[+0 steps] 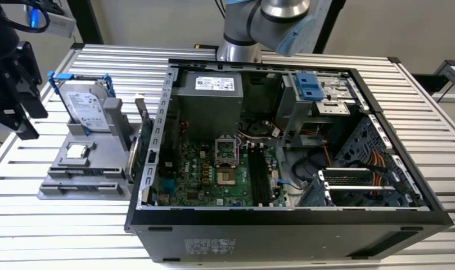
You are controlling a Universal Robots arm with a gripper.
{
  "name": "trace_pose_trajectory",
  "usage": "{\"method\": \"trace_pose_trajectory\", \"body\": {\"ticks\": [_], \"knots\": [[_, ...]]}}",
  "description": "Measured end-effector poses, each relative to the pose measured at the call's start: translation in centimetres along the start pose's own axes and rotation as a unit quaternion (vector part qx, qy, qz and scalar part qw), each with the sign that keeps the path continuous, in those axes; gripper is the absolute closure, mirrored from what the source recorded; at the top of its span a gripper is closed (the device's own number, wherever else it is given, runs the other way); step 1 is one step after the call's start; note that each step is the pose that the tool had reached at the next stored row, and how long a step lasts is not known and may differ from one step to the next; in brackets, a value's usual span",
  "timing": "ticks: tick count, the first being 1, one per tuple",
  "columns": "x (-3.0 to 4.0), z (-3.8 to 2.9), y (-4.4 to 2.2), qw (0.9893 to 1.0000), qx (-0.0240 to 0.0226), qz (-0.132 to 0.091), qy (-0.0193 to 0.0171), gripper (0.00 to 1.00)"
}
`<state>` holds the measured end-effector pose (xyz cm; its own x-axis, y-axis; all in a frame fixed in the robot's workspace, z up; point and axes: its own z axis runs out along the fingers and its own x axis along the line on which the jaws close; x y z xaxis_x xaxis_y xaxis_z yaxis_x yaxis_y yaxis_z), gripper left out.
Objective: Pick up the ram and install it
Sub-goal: 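Pick up the ram and move it above insertion slot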
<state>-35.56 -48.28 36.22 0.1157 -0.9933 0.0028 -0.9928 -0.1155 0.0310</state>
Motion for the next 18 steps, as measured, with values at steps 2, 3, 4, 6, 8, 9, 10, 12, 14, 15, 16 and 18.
{"method": "trace_pose_trajectory", "body": {"ticks": [2, 3, 4, 6, 8, 9, 10, 12, 14, 15, 16, 18], "knots": [[0.0, 0.09, 0.0, 1.0, -0.0001, 0.0, 0.0013, 0.0], [0.0, 0.14, -0.01, 1.0, -0.0002, 0.0, 0.0019, 0.0], [0.0, 0.18, -0.01, 1.0, -0.0003, 0.001, 0.0024, 0.0], [0.0, 0.25, -0.01, 1.0, -0.0003, 0.001, 0.0027, 0.0], [0.0, 0.32, -0.01, 1.0, -0.0003, 0.003, 0.0027, 0.0], [0.0, 0.36, -0.01, 1.0, -0.0003, 0.004, 0.0027, 0.0], [-0.01, 0.41, -0.02, 1.0, -0.0003, 0.006, 0.0026, 0.0], [0.0, 0.5, -0.07, 1.0, -0.0004, 0.009, 0.0025, 0.0], [0.01, 0.61, -0.13, 0.9999, -0.0003, 0.011, 0.0024, 0.0], [0.02, 0.65, -0.16, 0.9999, -0.0003, 0.012, 0.0024, 0.0], [0.02, 0.69, -0.2, 0.9999, -0.0003, 0.013, 0.0023, 0.0], [0.03, 0.77, -0.27, 0.9999, -0.0004, 0.015, 0.0023, 0.0]]}}
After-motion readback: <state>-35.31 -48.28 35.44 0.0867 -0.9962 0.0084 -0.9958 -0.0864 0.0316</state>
